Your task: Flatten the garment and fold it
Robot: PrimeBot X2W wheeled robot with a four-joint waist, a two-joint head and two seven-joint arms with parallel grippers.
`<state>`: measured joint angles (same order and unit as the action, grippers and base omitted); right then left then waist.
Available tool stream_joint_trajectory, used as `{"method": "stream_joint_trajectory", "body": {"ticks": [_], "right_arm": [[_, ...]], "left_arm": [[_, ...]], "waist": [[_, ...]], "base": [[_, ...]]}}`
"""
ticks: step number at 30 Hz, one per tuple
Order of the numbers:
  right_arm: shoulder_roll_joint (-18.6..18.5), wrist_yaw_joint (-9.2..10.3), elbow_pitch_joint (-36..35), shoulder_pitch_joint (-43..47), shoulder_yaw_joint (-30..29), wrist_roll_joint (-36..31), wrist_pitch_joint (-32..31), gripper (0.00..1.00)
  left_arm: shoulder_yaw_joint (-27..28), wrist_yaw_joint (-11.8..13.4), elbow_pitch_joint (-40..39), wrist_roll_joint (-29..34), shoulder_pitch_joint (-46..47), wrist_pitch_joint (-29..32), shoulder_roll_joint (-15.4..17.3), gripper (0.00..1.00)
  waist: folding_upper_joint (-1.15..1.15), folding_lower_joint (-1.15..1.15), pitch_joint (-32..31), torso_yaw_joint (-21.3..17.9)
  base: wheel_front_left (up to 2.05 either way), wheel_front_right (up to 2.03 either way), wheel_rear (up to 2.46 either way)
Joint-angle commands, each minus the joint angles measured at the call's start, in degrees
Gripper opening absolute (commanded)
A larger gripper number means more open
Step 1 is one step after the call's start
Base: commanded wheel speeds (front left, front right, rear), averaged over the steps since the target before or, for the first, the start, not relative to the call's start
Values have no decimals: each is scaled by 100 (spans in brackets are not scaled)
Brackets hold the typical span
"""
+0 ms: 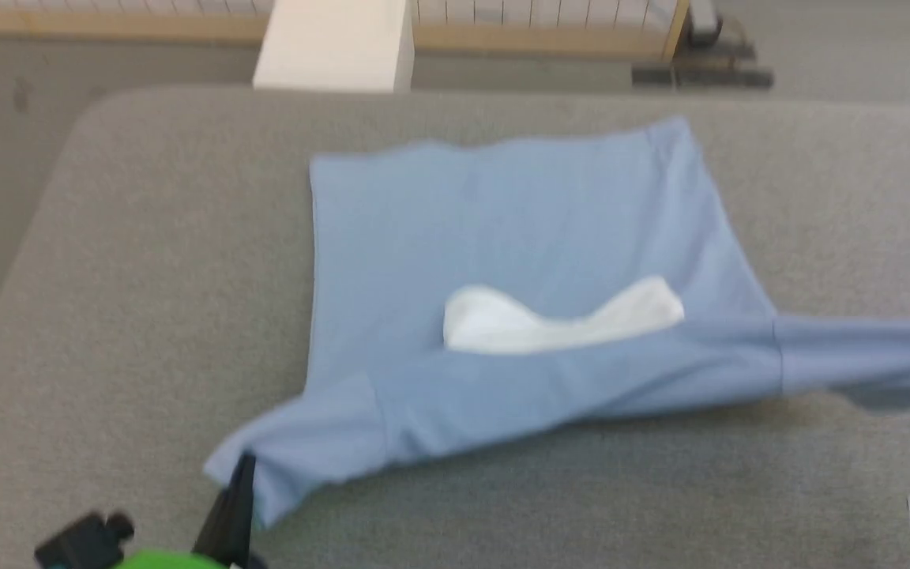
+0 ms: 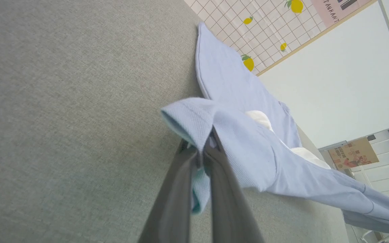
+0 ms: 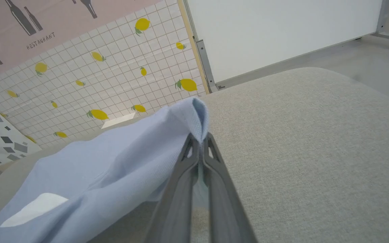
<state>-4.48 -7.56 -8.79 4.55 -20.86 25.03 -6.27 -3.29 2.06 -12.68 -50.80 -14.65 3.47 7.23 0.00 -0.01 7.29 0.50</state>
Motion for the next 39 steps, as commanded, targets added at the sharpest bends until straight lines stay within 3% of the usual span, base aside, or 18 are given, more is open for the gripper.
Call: {"method": "stream_joint_trajectory", "body": {"ticks": [1,12,20,30,35,36,37,39], "right_arm": [[43,8,-84,164,-74,-28,-39,0],[158,8,-251,1111,-271,475,-131,0],[159,8,-52,896,55,12,-712,0],[-41,8,1338,462,376,-837,-1893,0],[-58,8,2088,204,300,-1040,-1782,0],[-50,8,2172,166,273,-1047,-1713,41],[-45,8,2248,126,259,-1053,-1644,100],[-22,8,2297,62,178,-997,-1539,100]], "left_arm": [[55,-16,-60,-74,-206,15,13,0],[70,37,-497,-112,-899,164,156,0],[-369,14,-568,253,-334,299,188,0],[-703,39,-662,451,13,567,248,0],[-784,57,-607,469,84,658,260,0],[-791,60,-597,467,90,664,258,0],[-795,64,-586,461,88,667,255,0],[-794,71,-576,450,62,664,252,0]], "waist": [[0,1,-585,-50],[0,1,-713,-88],[0,1,-313,24],[0,1,-166,240],[0,1,-187,335],[0,1,-200,340],[0,1,-222,341],[0,1,-259,322]], "base": [[0,0,0],[0,0,0],[0,0,0],[0,0,0],[0,0,0],[0,0,0],[0,0,0],[0,0,0]]}}
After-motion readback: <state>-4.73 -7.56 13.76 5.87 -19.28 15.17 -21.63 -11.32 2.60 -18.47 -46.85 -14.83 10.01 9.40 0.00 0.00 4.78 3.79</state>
